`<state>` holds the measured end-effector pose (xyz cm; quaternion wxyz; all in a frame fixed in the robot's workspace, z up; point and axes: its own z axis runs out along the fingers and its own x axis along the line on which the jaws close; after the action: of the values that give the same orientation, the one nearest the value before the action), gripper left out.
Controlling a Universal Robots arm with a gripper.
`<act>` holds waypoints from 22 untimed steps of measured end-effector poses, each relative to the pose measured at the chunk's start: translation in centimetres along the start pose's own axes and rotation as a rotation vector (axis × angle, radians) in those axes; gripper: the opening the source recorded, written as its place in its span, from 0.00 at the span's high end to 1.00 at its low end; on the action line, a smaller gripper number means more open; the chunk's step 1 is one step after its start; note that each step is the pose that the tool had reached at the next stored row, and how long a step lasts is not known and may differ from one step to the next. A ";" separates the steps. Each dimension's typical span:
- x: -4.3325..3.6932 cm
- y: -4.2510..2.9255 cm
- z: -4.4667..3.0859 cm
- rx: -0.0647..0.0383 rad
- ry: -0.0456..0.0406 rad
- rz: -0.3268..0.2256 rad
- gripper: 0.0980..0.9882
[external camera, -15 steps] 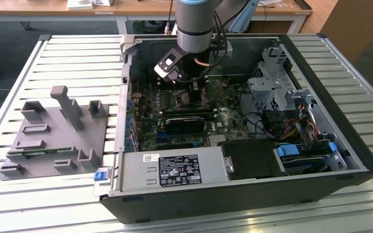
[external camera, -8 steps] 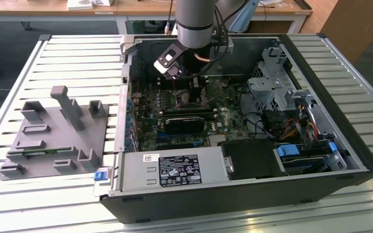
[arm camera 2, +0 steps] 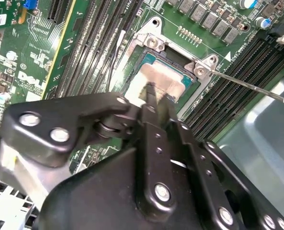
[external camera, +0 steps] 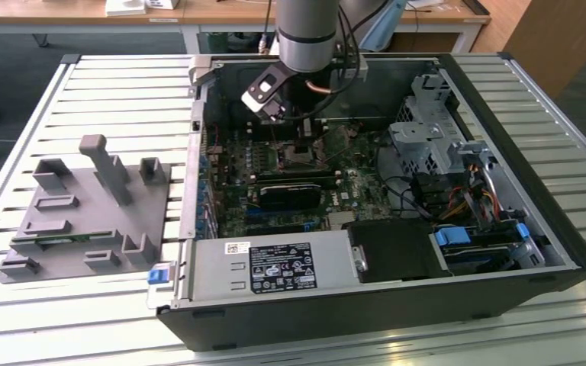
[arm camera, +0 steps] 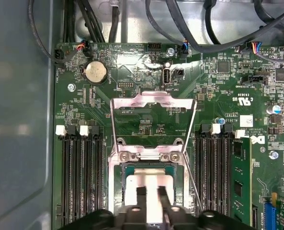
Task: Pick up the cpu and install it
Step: 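Place the cpu into insertion slot, then close the cpu cover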
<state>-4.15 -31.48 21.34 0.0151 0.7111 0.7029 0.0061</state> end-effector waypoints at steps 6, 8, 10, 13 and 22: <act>0.00 0.01 -0.21 0.000 -0.0002 0.000 0.99; 0.00 0.01 -0.28 0.000 -0.0002 0.000 0.99; 0.00 0.01 -0.32 0.000 0.0000 0.000 0.99; -0.01 0.01 -0.41 0.000 -0.0003 0.000 0.99; -0.01 0.03 -0.83 0.000 -0.0002 0.000 0.99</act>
<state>-4.14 -31.48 22.17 0.0150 0.7112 0.7028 0.0059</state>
